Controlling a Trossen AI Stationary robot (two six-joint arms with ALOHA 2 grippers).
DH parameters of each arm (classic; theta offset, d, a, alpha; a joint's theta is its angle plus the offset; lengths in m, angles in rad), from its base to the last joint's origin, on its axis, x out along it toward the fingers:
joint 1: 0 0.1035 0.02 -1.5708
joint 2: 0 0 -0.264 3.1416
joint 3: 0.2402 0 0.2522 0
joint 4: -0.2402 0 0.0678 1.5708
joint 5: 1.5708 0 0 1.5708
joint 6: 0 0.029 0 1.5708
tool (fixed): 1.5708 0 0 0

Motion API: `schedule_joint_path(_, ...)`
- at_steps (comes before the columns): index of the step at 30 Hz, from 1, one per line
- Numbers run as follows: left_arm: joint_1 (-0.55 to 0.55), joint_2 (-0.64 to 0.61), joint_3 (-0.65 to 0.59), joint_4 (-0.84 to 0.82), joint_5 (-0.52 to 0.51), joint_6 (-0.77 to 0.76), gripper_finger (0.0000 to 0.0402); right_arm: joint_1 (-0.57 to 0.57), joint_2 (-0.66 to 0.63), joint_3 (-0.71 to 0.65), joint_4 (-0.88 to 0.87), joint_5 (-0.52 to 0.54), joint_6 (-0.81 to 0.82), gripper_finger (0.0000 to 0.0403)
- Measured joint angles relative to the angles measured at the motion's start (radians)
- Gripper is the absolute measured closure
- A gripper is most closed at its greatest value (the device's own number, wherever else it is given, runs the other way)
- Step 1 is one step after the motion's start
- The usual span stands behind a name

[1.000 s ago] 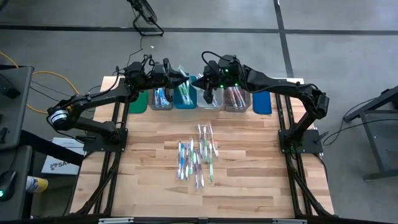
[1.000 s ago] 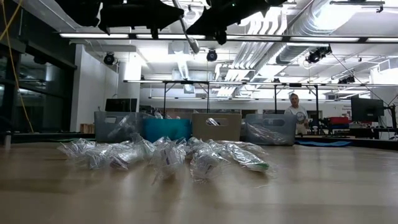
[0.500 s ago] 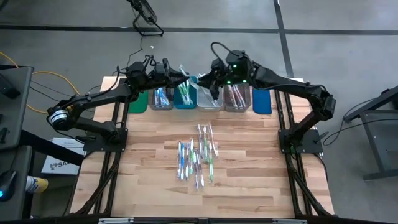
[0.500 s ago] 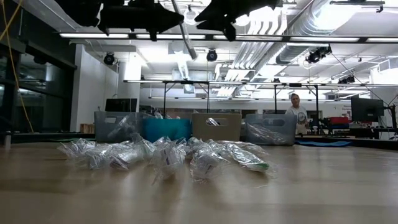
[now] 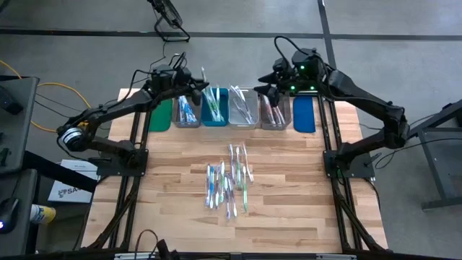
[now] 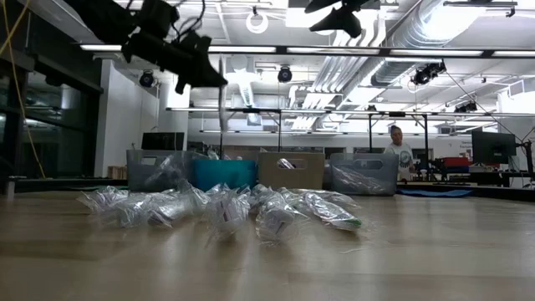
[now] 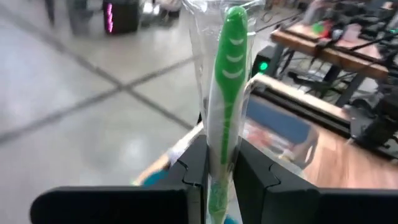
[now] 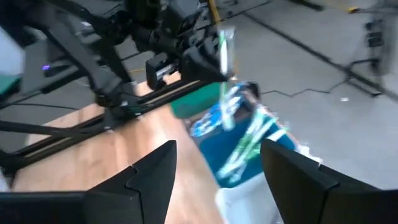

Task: Pick & Place Toothbrushes
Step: Put the green toothbrush into the blue bin

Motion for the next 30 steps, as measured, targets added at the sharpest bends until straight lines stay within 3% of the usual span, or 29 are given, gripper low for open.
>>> schedule_joint_path(4, 0.02, 0.075, 0.0, 0.022, 0.009, -0.113, 0.0361, -0.011, -0.015, 0.0, -0.023, 0.07, -0.01, 0.018)
schedule_joint_path(14, 0.018, 0.281, 0.0, 0.135, 0.009, -0.346, 0.0361, -0.037, -0.011, 0.0, -0.116, 0.099, -0.011, 0.018)
schedule_joint_path(21, 0.008, 0.318, 0.0, 0.16, 0.016, -0.442, 0.0361, -0.037, -0.011, 0.0, -0.166, 0.155, -0.011, 0.018)
schedule_joint_path(30, -0.05, 0.32, 0.0, 0.105, -0.025, -0.457, 0.0361, -0.036, -0.011, 0.0, -0.192, 0.163, -0.011, 0.018)
